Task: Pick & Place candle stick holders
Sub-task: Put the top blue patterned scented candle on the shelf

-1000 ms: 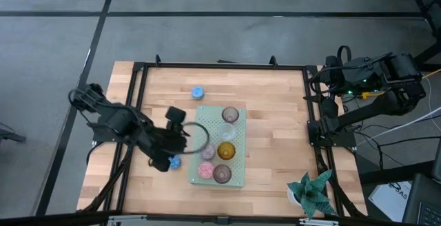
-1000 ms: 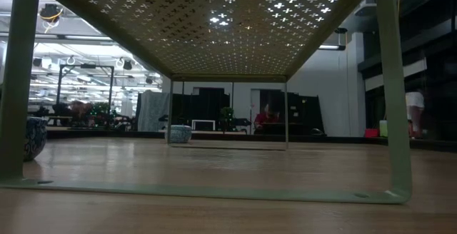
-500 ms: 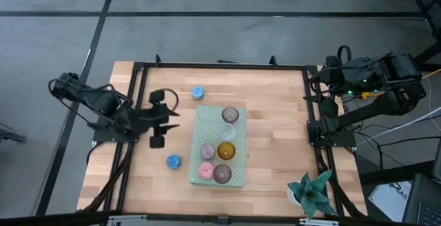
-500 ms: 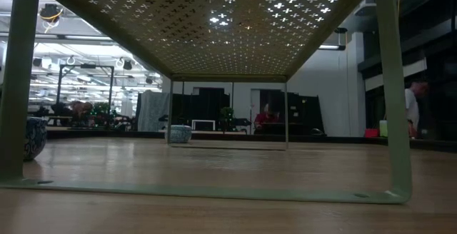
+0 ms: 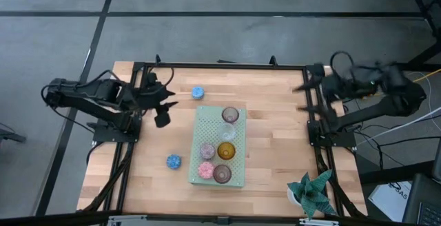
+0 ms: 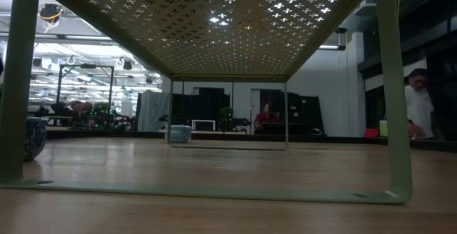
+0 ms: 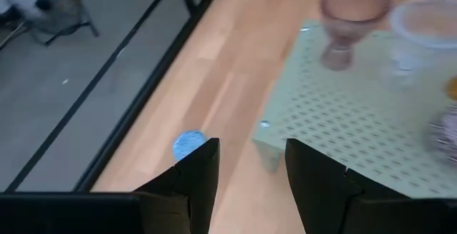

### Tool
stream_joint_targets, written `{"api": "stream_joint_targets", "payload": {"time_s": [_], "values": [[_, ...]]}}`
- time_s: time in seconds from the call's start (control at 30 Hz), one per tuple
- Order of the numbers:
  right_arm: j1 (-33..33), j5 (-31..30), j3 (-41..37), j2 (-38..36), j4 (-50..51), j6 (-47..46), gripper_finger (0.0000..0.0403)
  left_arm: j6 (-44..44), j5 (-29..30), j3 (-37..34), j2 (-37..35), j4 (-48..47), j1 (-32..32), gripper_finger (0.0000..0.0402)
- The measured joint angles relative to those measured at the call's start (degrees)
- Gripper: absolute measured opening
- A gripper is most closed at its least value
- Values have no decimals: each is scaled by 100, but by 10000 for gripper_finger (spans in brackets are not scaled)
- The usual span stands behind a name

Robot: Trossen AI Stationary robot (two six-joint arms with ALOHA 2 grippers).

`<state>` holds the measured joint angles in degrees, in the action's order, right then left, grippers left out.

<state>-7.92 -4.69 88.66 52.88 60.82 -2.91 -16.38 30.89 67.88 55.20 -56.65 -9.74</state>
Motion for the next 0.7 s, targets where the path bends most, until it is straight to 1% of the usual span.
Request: {"api": "stream_joint_targets", "payload": {"time_s": [0.03,0.07,0.2,0.3,0.37,0.43,0.53,0.7], "values": [[-11,378,-457,-274,-571,198,288,2,0,0,32,-1,100,157],[-11,582,-899,-528,-1057,273,288,41,-1,0,68,-3,199,157],[26,580,-2505,-1446,-2641,-78,288,409,-130,0,128,-1,567,157],[25,567,-3453,-2012,-3736,-133,288,830,-338,0,131,-3,899,157],[21,610,-3977,-2313,-4159,-112,288,975,-419,-1,131,-3,1134,157],[21,581,-4478,-2580,-4375,-112,288,1137,-558,0,131,-5,1398,157],[26,576,-5218,-2968,-4775,-19,288,1418,-930,-2,131,-5,1807,157],[26,560,-6499,-3479,-6045,517,288,1649,-1382,-1,131,-5,2411,157]]}}
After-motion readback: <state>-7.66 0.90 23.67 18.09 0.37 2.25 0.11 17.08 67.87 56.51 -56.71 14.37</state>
